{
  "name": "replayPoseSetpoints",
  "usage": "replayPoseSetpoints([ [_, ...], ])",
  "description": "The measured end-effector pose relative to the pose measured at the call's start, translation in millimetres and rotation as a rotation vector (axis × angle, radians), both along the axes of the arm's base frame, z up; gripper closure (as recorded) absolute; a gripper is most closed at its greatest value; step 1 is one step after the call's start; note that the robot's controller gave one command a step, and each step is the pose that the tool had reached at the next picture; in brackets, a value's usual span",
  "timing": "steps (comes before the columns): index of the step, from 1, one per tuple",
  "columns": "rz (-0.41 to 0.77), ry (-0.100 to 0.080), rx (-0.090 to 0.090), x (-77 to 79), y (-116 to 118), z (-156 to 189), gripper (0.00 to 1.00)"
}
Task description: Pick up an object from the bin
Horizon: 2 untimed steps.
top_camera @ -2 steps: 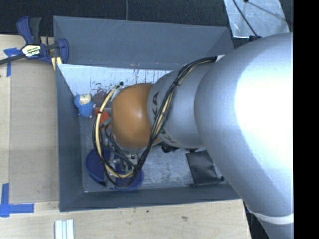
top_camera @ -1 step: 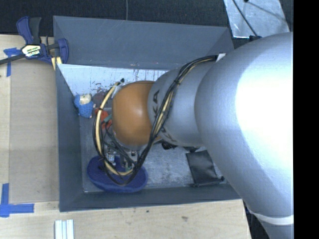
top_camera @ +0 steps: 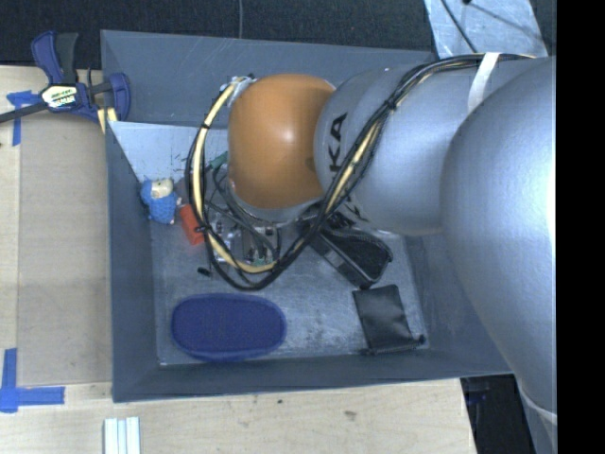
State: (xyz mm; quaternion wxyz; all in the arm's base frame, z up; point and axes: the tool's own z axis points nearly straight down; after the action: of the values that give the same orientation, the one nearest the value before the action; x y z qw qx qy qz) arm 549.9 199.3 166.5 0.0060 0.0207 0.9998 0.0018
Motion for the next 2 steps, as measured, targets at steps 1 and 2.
replayPoseSetpoints([
  [1,-0.087,0.01,-0.007,-21.0,-106.7,3.6,1.0],
  [2,0.146,0.011,-0.004,-30.2,-98.3,1.2,1.0],
])
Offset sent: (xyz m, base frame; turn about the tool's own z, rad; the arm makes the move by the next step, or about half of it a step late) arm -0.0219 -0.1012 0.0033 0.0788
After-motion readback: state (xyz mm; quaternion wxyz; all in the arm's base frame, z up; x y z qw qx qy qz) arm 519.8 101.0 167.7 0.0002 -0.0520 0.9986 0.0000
